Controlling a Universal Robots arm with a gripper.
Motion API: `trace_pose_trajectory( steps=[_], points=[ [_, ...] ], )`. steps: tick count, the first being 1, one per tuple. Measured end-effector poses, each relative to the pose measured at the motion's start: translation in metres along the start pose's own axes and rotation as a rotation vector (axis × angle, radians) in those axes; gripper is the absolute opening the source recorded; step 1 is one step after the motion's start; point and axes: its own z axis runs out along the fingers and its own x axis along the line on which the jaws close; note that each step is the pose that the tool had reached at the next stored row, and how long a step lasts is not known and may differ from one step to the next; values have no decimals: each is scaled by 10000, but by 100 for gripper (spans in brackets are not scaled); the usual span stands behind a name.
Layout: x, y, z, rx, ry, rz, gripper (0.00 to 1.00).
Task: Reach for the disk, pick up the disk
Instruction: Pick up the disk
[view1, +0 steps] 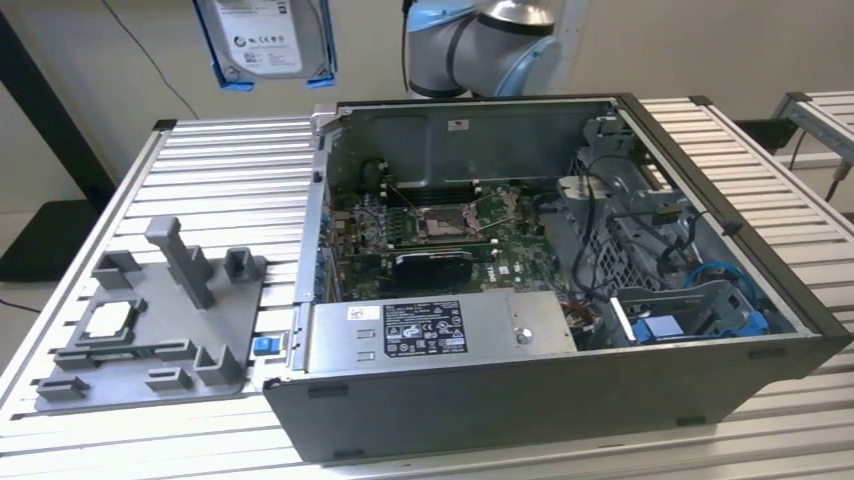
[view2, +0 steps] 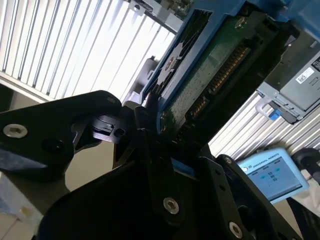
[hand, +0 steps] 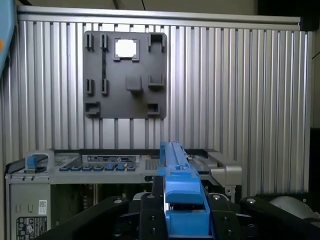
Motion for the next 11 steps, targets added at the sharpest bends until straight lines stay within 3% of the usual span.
trace_pose_trajectory(
  steps=[11],
  points=[
    [-6,-393,-13,-18,-12,1,0]
  ],
)
